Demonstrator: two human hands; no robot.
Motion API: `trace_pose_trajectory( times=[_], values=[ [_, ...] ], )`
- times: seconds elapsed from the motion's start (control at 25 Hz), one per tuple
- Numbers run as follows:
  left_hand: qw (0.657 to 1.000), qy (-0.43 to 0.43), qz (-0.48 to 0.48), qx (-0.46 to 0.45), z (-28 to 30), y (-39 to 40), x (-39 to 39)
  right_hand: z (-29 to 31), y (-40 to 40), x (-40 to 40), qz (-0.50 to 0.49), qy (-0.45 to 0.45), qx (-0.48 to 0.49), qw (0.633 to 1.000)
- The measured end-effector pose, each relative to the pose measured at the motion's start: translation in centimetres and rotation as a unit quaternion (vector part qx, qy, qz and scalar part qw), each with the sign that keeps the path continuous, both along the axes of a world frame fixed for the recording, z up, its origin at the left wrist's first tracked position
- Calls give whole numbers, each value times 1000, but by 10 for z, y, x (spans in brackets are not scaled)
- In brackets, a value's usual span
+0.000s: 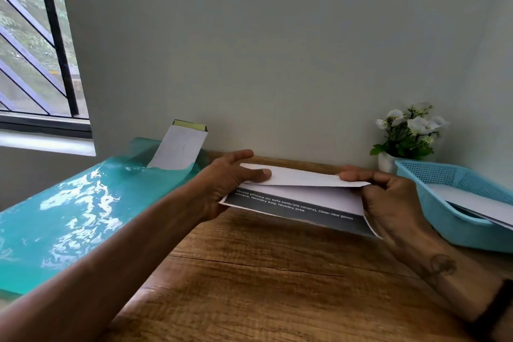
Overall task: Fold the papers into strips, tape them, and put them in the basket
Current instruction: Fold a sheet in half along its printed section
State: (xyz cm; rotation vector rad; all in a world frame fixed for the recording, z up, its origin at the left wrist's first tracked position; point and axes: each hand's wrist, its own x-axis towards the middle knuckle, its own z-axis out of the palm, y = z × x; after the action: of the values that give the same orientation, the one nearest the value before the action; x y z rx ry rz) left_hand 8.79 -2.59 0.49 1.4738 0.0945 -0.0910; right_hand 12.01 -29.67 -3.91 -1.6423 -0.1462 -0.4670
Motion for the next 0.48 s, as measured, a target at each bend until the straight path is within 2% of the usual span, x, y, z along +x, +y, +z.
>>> trace_pose_trajectory(
  times=[0.16,0.2,0.36,0.48],
  values=[
    [999,-37,23,22,1,4,4,11,3,-5,82,72,177,978],
    [998,-38,34,28,0,6,6,12,3,-5,96,82,185,975],
    [997,-24,53,43,-4,7,7,6,2,-7,122,91,93,984],
    [996,-22,68,56,-5,9,8,7,3,-10,136,79,79,984]
  ],
)
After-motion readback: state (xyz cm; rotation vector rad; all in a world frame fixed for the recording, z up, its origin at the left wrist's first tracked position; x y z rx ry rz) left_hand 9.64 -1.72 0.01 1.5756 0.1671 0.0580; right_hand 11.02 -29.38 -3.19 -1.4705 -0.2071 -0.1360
